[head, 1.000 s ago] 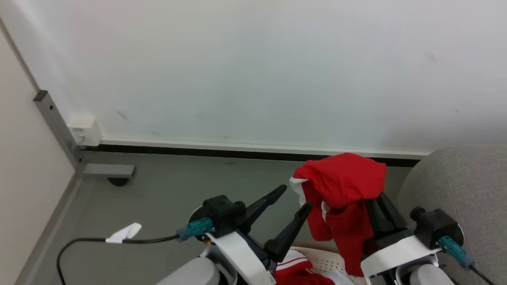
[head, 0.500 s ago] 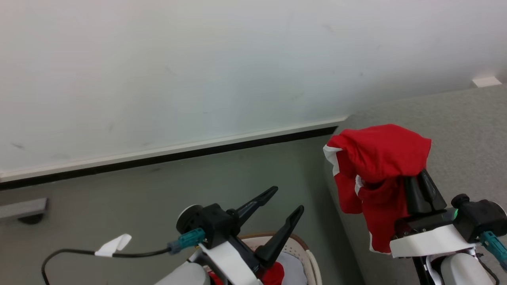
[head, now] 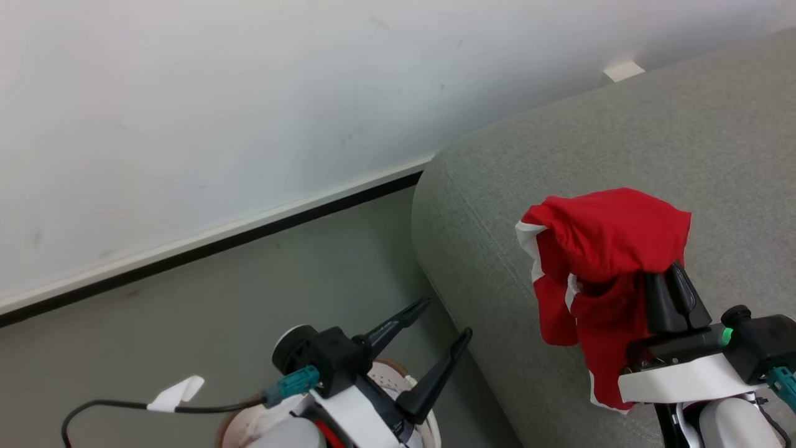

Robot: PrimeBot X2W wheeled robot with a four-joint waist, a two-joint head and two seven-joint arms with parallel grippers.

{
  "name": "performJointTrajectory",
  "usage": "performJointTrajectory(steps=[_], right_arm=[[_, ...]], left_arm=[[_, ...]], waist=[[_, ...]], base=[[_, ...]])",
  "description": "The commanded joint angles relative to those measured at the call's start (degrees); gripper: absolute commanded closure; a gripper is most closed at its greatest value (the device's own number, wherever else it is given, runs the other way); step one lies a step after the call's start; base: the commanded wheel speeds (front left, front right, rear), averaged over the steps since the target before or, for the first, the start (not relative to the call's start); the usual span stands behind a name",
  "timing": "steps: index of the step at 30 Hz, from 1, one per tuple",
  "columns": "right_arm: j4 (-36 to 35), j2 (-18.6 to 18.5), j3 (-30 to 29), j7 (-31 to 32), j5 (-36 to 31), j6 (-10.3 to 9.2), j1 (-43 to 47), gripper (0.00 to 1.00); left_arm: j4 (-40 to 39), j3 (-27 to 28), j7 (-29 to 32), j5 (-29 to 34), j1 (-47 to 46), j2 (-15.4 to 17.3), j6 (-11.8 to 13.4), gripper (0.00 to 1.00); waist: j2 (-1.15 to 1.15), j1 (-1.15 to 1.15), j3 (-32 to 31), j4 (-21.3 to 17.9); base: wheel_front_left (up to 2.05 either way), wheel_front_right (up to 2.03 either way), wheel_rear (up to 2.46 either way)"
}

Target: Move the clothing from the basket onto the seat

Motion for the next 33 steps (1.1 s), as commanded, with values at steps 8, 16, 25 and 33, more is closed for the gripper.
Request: performJointTrajectory(steps=[8,16,25,33], right_arm=[[-0.19,-0.06,-2.83,0.34,-0.10,-0.12,-7.77,1.00],[2.20,-1.73,-11.78,4.93,-0.91,-0.12,-21.49,1.00],[7.31,-9.60,-23.27,11.02,-6.12,-0.12,-35.03,1.00],[12.48,-12.37,-32.37,17.25,-18.32,-0.14,-33.12,1.00]], left_arm=[[-1.71,0.68,0.09,1.74,-1.22,2.96,-1.11,0.00],[-6.53,1.64,0.89,1.86,-2.84,8.42,-2.05,0.00],[-10.98,3.99,1.19,0.90,-5.05,14.62,-2.92,0.00],[-12.44,6.71,0.42,-0.05,-5.86,17.74,-3.18,0.00]], waist=[[-0.01,0.00,6.58,1.65],[-0.01,0.00,15.65,6.41],[-0.01,0.00,25.04,13.07],[-0.01,0.00,30.30,16.68]], base=[[0.00,0.00,0.00],[0.00,0.00,0.00],[0.00,0.00,0.00],[0.00,0.00,0.00]])
